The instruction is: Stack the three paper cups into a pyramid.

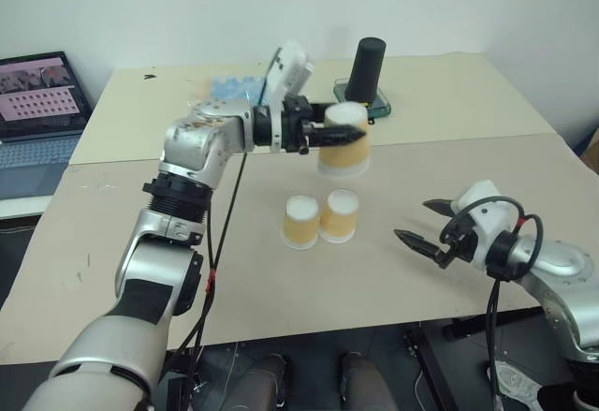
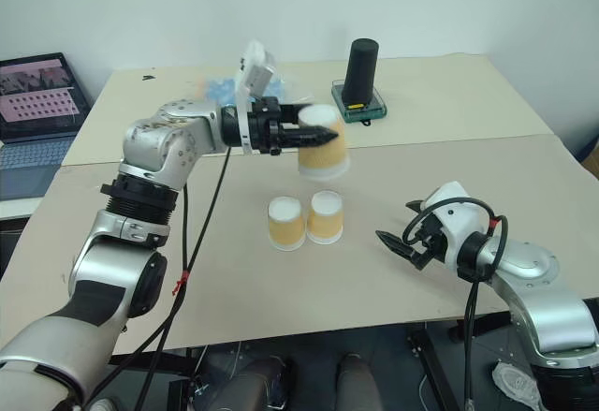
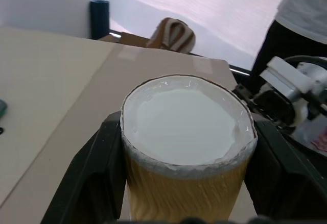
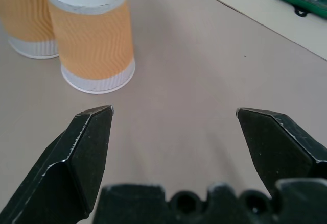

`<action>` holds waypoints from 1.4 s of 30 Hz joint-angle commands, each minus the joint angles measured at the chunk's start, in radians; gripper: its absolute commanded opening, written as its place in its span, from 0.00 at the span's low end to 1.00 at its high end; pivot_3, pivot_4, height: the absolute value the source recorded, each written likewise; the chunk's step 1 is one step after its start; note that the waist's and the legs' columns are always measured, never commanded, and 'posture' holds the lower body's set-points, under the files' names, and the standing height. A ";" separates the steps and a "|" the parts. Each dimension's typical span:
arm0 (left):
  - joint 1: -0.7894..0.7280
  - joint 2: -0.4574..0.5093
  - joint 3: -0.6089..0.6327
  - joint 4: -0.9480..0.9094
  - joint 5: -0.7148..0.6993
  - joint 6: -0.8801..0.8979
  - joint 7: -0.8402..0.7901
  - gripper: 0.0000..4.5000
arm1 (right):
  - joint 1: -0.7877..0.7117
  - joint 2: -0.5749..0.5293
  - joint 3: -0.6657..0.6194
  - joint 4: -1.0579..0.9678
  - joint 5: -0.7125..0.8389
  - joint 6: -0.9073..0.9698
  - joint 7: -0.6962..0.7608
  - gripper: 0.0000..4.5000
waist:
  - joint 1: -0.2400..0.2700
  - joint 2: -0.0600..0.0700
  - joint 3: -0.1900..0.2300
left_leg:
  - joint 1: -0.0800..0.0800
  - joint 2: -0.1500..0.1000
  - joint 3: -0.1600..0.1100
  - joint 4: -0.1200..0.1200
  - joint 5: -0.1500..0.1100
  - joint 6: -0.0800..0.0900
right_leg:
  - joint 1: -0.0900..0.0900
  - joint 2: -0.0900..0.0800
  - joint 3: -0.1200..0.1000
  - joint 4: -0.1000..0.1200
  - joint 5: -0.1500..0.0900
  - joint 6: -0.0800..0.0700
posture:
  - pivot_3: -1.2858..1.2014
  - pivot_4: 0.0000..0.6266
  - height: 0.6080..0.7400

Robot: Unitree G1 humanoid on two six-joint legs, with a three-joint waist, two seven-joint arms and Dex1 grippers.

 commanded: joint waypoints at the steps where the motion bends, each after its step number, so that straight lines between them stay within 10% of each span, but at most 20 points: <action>1: -0.046 0.020 -0.007 0.001 0.015 -0.027 -0.077 0.57 | -0.005 0.019 -0.003 -0.026 -0.027 -0.007 -0.038 1.00 | 0.000 0.000 0.000 | 0.000 0.000 0.000 0.000 0.000 0.000 | 0.000 0.000 0.000 0.000 0.000 0.000 | 0.52 0.24 0.91; 42: 0.065 0.079 -0.058 -0.042 0.121 -0.041 -0.174 0.57 | -0.052 0.051 0.029 0.030 -0.065 -0.034 -0.009 1.00 | 0.001 0.000 0.000 | 0.001 -0.001 0.000 0.001 0.003 0.004 | 0.000 0.000 0.000 0.002 0.000 0.000 | 0.52 0.24 0.91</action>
